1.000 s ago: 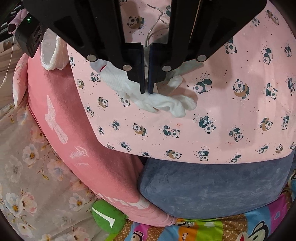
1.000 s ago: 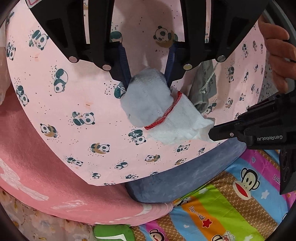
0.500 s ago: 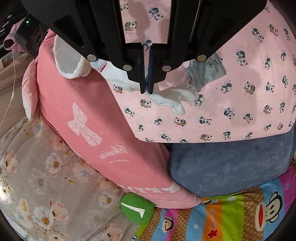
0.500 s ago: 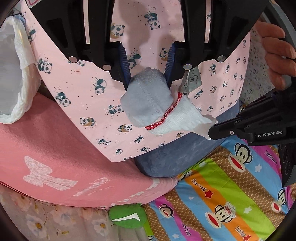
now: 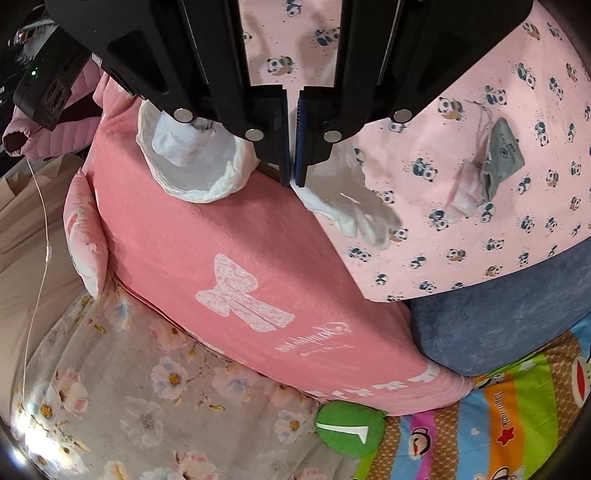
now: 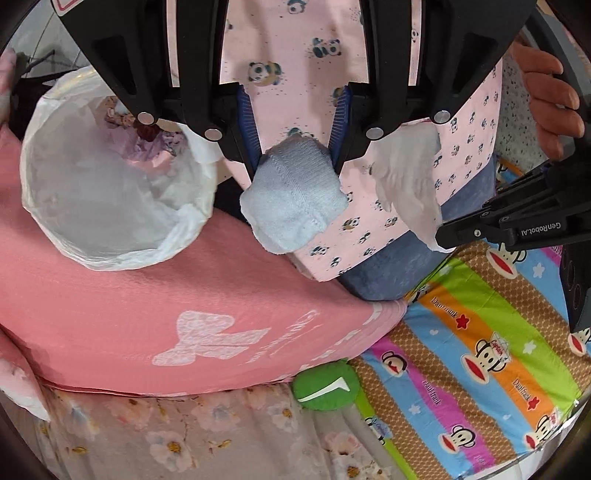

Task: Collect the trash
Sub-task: 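Carry the glove and sock over the white bin and open both tools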

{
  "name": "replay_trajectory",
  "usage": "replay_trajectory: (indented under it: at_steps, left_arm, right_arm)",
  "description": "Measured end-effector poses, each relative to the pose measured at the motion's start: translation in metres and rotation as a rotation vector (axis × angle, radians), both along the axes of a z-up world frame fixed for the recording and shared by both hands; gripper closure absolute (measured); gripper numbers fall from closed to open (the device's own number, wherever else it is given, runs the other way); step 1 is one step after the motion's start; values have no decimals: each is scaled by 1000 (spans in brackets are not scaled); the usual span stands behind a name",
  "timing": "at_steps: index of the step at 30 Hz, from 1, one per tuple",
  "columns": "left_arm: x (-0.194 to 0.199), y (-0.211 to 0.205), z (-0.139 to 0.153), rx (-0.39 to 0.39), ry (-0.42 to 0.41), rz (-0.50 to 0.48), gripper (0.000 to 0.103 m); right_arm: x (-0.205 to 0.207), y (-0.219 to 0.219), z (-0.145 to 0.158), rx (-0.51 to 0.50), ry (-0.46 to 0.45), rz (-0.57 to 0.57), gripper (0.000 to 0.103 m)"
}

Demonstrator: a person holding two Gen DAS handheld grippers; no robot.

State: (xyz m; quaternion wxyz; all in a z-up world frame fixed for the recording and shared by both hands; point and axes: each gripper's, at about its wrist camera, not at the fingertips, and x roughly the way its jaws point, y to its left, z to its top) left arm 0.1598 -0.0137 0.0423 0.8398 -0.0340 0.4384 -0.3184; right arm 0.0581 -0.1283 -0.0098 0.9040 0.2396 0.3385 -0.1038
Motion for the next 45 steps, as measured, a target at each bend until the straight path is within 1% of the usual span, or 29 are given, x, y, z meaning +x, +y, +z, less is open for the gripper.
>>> replay_trajectory:
  at_steps: [9,14,18,23,24,25,26,27,28,32,37,38,41,43,45]
  left_arm:
    - [-36,-74,-3,42,-7,-155,100]
    - [-50,-105,-8,60,-7,-220,100]
    - [-59,-124,-11,71,-7,-257,99]
    - [-61,-136,-17,73,23,-251,98]
    - [-60,-137,-18,78,28,-244,93]
    - [-60,-137,-20,84,32,-236,82]
    - [-59,-136,-20,88,30,-226,76]
    - [-58,-134,-21,91,21,-210,63]
    - [-58,-133,-20,93,10,-196,55]
    - [-55,-127,-21,103,-1,-172,53]
    - [-53,-120,-23,115,-11,-149,52]
    - [-53,-118,-24,118,-11,-144,52]
    - [-52,-114,-27,121,-10,-132,50]
    - [-51,-111,-28,119,-5,-123,48]
    - [-51,-107,-29,118,-4,-118,48]
  right_arm:
    - [-52,-63,-3,19,-17,-120,68]
    - [-72,-92,-7,32,-16,-168,68]
    - [-82,-109,-11,41,-14,-192,68]
    - [-88,-127,-17,50,-5,-208,68]
    - [-88,-127,-17,51,-5,-209,67]
    - [-88,-129,-18,52,-3,-210,67]
    - [-88,-129,-18,53,-3,-210,67]
    - [-88,-130,-18,53,-3,-210,67]
    - [-87,-132,-19,53,-2,-210,67]
    - [-85,-130,-19,54,-2,-210,67]
    - [-80,-128,-18,48,-7,-215,62]
    - [-80,-127,-18,46,-9,-217,60]
    - [-79,-123,-16,41,-14,-219,57]
    - [-77,-122,-14,34,-16,-218,53]
    - [-76,-121,-13,33,-18,-216,52]
